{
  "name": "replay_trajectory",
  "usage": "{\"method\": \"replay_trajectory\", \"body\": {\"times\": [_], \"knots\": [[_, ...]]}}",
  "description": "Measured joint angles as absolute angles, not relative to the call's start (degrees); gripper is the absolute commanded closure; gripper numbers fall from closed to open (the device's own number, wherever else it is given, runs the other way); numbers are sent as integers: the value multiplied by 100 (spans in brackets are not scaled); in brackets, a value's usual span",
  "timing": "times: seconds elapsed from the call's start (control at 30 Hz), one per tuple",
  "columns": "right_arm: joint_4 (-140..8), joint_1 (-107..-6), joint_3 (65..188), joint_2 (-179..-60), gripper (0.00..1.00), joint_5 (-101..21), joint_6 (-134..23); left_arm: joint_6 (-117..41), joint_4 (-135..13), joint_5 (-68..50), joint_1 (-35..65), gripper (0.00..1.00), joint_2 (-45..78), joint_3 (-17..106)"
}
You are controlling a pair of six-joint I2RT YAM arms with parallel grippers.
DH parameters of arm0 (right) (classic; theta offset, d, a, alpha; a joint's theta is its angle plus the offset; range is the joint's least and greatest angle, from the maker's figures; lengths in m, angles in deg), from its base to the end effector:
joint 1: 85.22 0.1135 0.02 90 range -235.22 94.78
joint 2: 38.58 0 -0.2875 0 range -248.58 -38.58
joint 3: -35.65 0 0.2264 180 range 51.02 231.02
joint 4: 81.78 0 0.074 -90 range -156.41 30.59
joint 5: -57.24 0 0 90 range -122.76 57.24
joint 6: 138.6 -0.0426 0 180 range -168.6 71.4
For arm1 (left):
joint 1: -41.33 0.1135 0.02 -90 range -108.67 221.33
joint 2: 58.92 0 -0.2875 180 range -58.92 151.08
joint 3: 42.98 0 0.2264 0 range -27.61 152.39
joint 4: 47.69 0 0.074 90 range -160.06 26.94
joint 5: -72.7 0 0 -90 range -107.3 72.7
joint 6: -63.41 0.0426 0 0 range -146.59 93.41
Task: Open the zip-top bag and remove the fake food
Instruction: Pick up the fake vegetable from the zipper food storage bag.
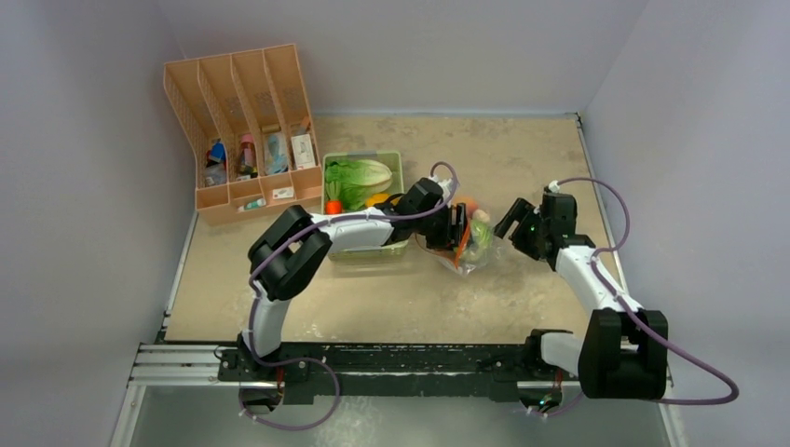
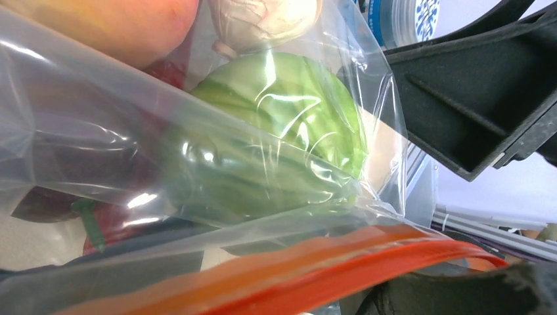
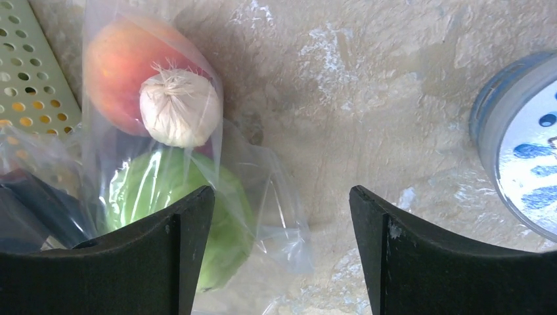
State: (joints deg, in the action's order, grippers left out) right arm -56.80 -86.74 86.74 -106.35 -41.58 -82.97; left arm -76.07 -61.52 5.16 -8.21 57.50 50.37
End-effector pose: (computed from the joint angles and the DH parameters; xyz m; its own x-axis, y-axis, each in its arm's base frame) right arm 0.2149 0.0008 0.2375 -0.5983 0.5739 -0.5591 0.3022 0.8079 0.5059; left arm 0.2776 -0.3506 0.2142 -0.9384 0.0176 -0.3452 0.2895 0.5859 -0.7569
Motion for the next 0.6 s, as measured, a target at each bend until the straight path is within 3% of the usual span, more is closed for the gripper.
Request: {"method": "replay_trajectory", "body": {"times": [0.27, 0.6], "knots": [[-6233, -8674, 8425, -10797, 25, -4547, -8314, -7814, -5938, 505, -856, 29, 5748, 4860], [-6976, -8749, 7984, -11175, 25, -5071, -8378, -8013, -5942, 500, -851, 27, 5750, 4683]]}}
